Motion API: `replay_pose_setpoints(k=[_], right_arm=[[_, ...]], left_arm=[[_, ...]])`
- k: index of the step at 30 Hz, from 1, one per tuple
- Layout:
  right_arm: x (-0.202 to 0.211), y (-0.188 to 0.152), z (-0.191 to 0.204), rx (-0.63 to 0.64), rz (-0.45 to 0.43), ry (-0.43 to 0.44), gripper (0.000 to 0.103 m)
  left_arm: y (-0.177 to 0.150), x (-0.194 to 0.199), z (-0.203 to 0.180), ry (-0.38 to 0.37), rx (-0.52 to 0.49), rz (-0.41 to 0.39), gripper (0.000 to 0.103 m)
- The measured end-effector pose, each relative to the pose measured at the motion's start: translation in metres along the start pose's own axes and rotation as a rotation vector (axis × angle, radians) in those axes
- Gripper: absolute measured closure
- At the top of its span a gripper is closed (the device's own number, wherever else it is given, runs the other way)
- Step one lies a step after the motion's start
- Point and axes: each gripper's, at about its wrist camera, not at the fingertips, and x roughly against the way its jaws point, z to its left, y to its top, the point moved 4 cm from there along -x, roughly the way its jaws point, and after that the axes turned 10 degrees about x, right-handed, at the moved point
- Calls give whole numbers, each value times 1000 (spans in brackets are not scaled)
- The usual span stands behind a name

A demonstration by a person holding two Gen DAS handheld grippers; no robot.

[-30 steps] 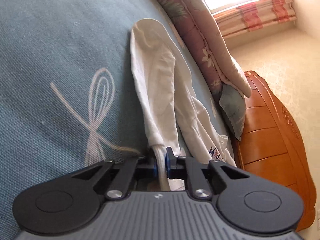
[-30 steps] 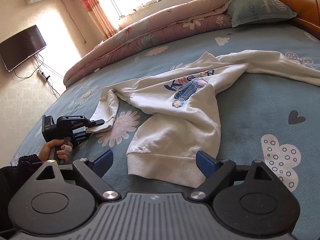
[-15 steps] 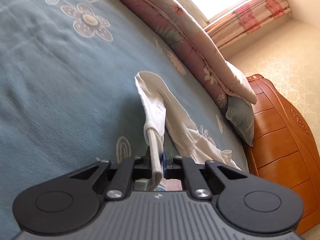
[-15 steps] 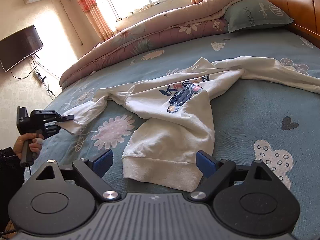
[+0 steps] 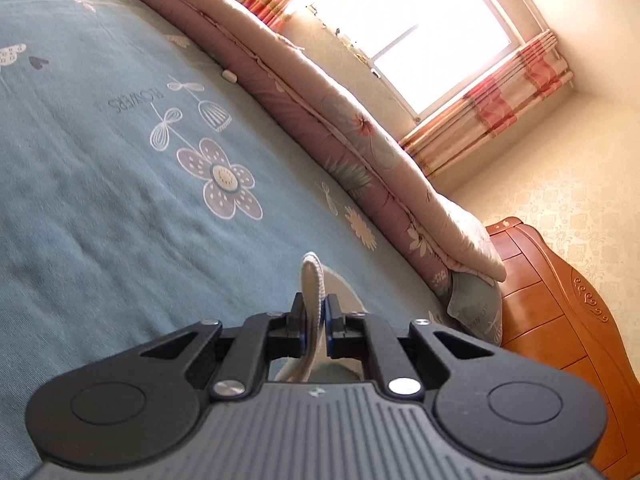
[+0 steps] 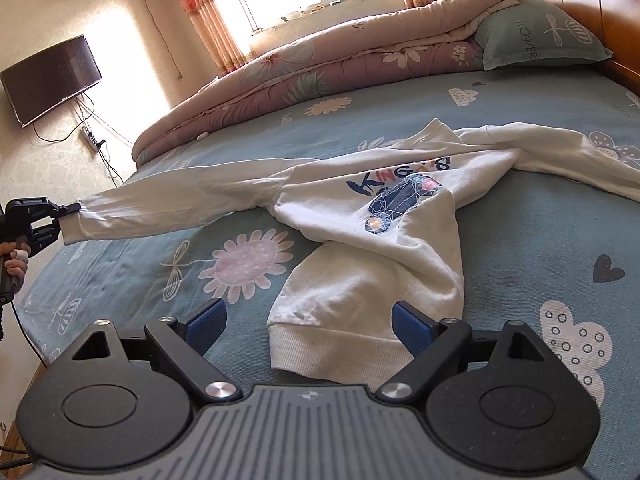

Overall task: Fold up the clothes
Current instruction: 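Grasp the ribbed cuff with the left gripper and pull the sleeve straight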

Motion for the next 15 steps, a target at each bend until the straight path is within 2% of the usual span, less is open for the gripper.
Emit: replay_pose_setpoints(k=[5, 8, 13, 15], right_arm=[[-10, 0, 6, 12, 20, 9, 10], [-15, -1, 9, 18, 33, 8, 10], [-21, -4, 6, 9, 54, -4, 10], [-24, -5, 5, 4, 62, -6, 10]], left_arm=[[34, -3, 9, 76, 6, -56, 97], [34, -22, 21, 114, 18, -14, 97], [-13, -50, 38, 122, 45, 122, 93], [-41, -58, 49, 109, 97, 180, 83]])
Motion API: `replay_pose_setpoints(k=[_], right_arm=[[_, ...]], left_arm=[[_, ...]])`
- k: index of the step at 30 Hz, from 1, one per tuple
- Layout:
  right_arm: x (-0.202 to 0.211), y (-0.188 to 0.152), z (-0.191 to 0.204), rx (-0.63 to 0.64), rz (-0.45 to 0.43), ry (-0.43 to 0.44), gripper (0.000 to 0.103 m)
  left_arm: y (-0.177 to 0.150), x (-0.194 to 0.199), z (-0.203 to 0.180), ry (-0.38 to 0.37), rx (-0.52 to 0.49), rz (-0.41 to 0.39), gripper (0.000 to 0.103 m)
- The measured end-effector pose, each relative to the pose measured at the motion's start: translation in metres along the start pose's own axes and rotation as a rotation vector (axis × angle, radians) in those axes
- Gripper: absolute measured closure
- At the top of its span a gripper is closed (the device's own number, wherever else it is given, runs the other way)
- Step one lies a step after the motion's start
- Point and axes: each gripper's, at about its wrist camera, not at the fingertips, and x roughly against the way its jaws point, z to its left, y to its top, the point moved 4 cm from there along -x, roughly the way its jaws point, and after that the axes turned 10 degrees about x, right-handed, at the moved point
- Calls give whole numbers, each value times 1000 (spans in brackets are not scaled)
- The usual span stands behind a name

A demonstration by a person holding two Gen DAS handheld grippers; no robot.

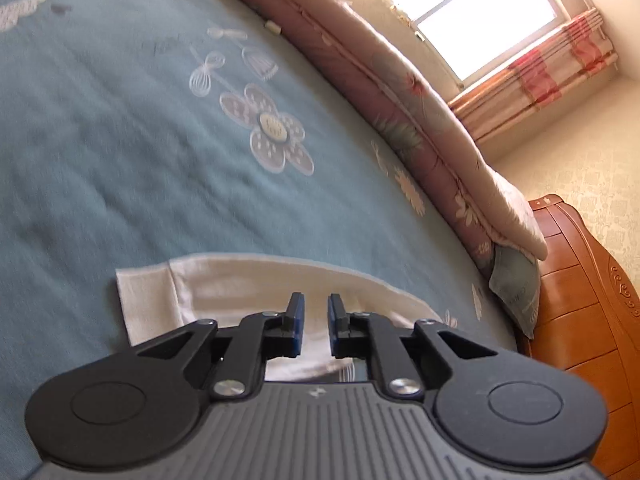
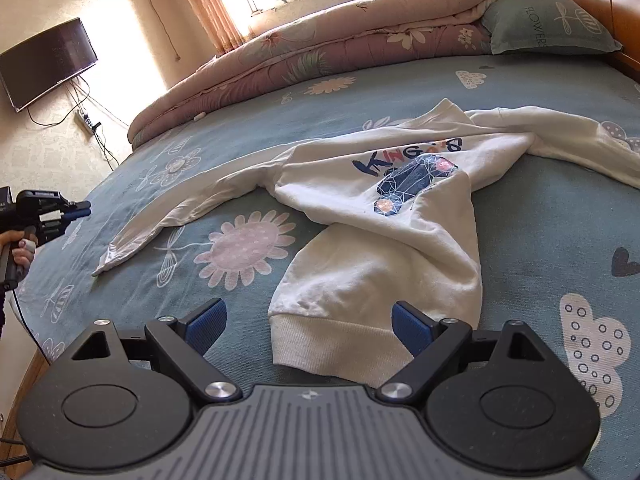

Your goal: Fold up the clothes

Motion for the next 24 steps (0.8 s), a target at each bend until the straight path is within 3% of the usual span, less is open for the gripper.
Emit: replay_pose_setpoints(k=[3, 10, 16, 17, 19, 20, 24], right_arm=[[-6, -2, 1, -1, 14, 8, 10], [-12, -3, 7, 16, 31, 20, 10], [-8, -2, 4, 7, 22, 8, 10], [-8, -2, 4, 8, 21, 7, 10], [-6, -2, 5, 11, 20, 5, 10], [-6, -3, 5, 13, 20, 5, 10], [-3, -2, 4, 15, 16, 0, 10]], left_arm=[[-32, -15, 21, -20, 81, 64, 64], [-53, -27, 78, -68, 362, 2, 63], [-34, -28, 91, -87, 406, -153, 62], [-31, -29, 91, -78, 404, -172, 63], [-26, -30, 89, -22, 370, -204, 82], [-24, -30, 87, 33, 335, -217, 99], [-6, -22, 79, 110, 277, -275, 99]])
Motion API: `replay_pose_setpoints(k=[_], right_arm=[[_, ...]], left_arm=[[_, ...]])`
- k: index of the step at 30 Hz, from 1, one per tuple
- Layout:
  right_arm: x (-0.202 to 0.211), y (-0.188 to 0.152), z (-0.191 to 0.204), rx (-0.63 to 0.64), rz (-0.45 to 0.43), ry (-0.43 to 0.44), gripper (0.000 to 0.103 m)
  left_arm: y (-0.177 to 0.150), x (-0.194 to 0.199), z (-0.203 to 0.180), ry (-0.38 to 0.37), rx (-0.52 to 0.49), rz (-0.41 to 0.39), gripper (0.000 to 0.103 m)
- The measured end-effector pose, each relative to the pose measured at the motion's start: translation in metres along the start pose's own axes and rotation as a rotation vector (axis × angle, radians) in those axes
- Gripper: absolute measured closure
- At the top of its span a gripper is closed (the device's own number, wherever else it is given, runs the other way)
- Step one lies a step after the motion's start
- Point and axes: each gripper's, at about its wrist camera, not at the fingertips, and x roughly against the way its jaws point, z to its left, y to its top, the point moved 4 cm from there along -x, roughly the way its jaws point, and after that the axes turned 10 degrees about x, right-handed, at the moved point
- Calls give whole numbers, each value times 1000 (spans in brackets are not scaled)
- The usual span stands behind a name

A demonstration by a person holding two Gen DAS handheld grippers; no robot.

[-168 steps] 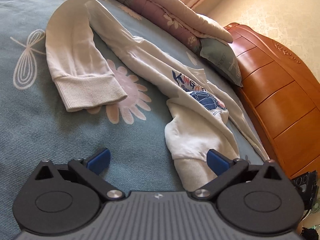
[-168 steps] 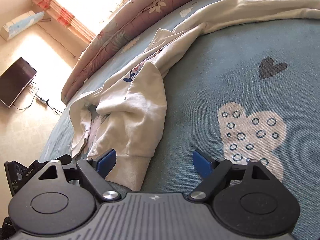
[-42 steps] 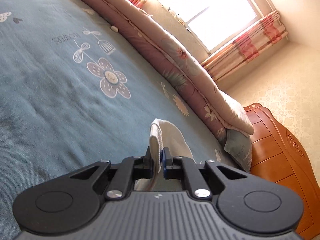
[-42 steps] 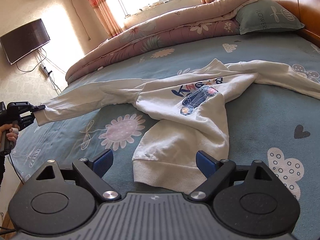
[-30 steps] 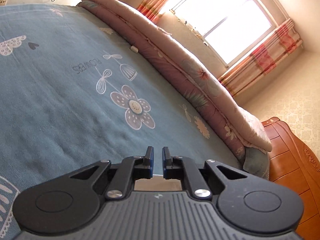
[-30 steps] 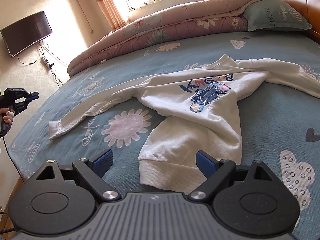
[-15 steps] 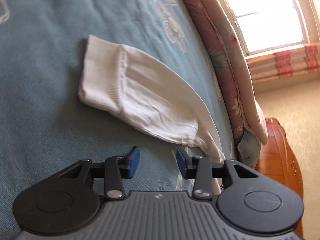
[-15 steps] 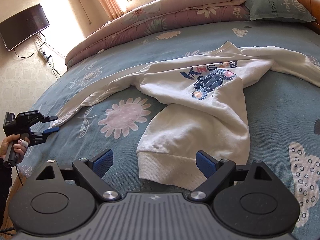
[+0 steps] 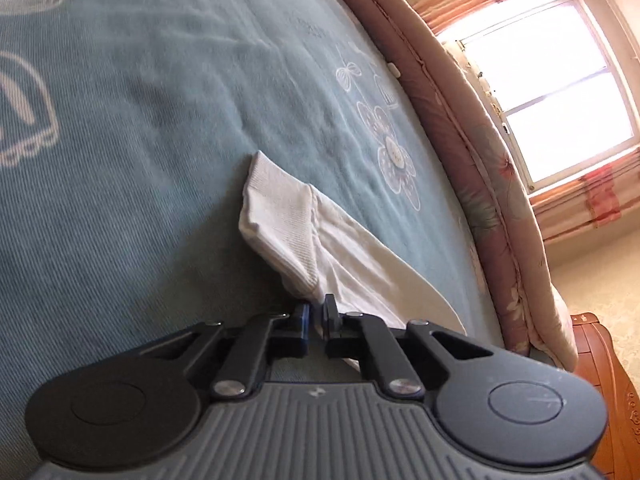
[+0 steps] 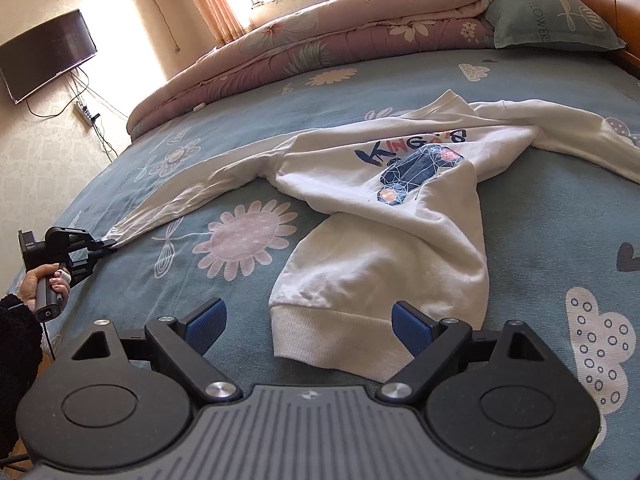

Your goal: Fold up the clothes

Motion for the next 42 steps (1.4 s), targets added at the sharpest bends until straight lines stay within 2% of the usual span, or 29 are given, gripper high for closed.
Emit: replay_pose_setpoints(k=[5, 6, 7, 8, 11, 14, 16, 22, 27, 32, 36, 38, 40, 42], right_arm=[[4, -1, -3, -2, -5, -10, 10], [5, -1, -3, -5, -5, -11, 10], [5, -1, -4, -7, -6, -12, 10], [6, -2, -4, -8, -7, -13, 10], [9, -2, -6, -6, -11, -15, 10], [13, -4, -9, -8, -16, -22, 10], [14, -5, -13, -17, -16, -26, 10], [15, -17, -26, -17, 15, -84, 10], [20, -34, -47, -21, 52, -154, 10], [24, -55, -70, 16, 93, -256, 8], [20, -72, -87, -36, 111, -228, 7], [16, -81, -94, -81, 121, -195, 6], [16, -86, -94, -76, 104, -169, 1], [17, -90, -93, -63, 87, -149, 0]], left_arm=[[35, 7, -22, 32, -74, -70, 98], [38, 8, -26, 43, -89, -65, 93], [40, 7, -30, 55, -100, -49, 93], [40, 7, -32, 74, -112, -40, 93], [37, 13, -40, 130, -160, -41, 79], [30, 25, -43, 137, -198, -39, 69], [18, 32, -47, 135, -239, -13, 66], [-54, 40, -83, 110, -472, 124, 58], [-141, 30, -127, 28, -682, 277, 48], [-230, 30, -157, -70, -818, 419, 44], [-290, 29, -166, -134, -852, 501, 42], [-314, 25, -165, -142, -853, 531, 42], [-333, 21, -162, -144, -853, 549, 42], [-349, 16, -159, -139, -844, 561, 42]])
